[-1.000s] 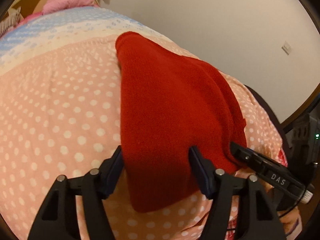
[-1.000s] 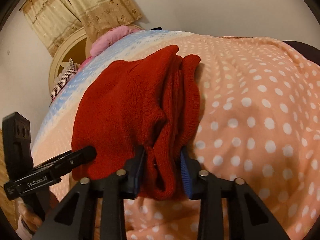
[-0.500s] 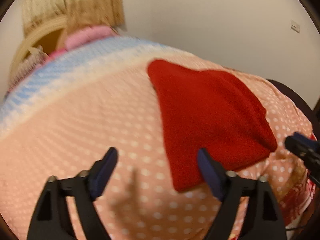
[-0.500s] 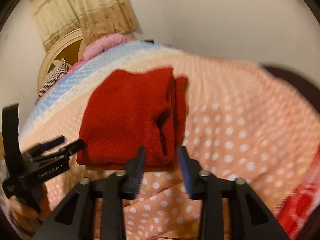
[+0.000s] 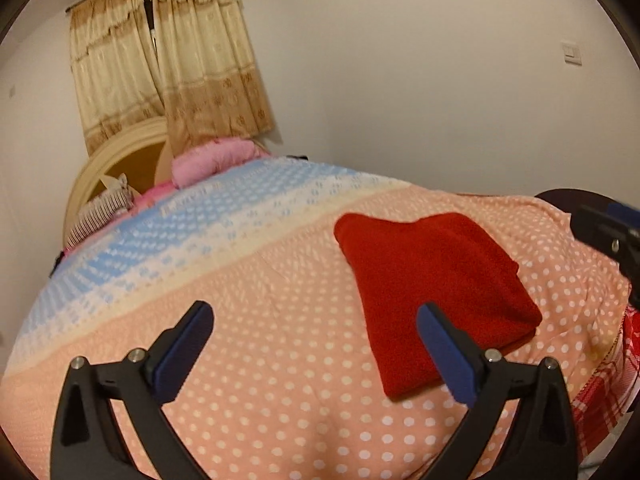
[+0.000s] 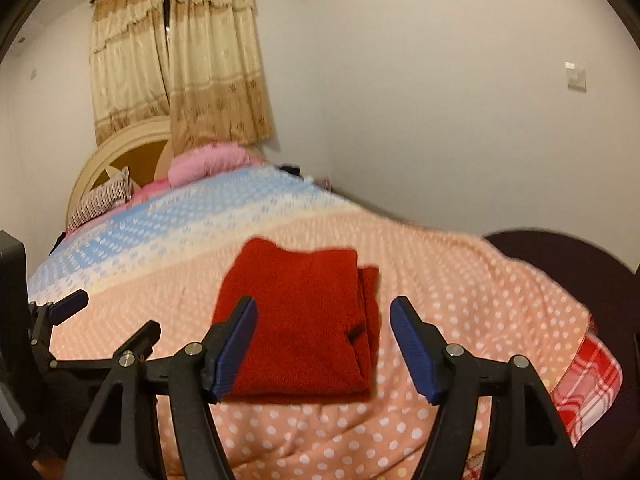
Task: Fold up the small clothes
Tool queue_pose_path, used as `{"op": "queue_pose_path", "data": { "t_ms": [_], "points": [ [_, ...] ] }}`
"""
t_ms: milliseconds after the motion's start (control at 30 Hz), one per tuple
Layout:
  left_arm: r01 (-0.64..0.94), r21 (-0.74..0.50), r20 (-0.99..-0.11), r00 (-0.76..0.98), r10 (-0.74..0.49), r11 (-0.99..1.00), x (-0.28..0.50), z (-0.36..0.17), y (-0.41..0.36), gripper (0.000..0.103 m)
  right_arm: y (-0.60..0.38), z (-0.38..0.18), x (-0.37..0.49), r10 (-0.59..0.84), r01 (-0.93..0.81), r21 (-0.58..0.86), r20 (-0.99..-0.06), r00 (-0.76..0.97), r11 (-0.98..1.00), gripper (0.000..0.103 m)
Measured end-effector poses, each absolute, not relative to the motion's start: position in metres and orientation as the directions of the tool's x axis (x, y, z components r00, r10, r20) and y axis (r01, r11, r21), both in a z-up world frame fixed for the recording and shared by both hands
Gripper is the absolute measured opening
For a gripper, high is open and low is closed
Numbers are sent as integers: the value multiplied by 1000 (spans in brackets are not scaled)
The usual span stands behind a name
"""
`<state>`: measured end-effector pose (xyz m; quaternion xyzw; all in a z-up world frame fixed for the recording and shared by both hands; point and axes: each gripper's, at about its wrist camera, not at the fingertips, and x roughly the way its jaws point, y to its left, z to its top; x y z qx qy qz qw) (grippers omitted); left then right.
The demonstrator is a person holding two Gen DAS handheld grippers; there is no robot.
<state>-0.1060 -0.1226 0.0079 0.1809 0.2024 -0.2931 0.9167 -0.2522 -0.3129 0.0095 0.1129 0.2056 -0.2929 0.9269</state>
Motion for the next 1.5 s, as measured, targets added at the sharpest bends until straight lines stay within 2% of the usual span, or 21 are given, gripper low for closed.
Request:
{"op": "queue_pose_path", "data": {
  "t_ms": [133,467,767,1500],
  "points": [
    [604,193,-482,744,-462,773,-107,12,-119,103,-298,24,-255,-537,600,40,-401,742,799,75],
    [604,145,-458,743,-487,784,-121,29,-112,103,-289,36,-261,-561,605,15,-354,748,796,75],
    [605,154,-436,751,-495,781,-125,31,-109,103,-283,40,-263,-576,611,7,-327,749,791,76],
    [611,138,-445,741,-503,779,-124,33,-108,103,-281,37,-258,-570,608,2,-344,746,794,76]
  ]
}}
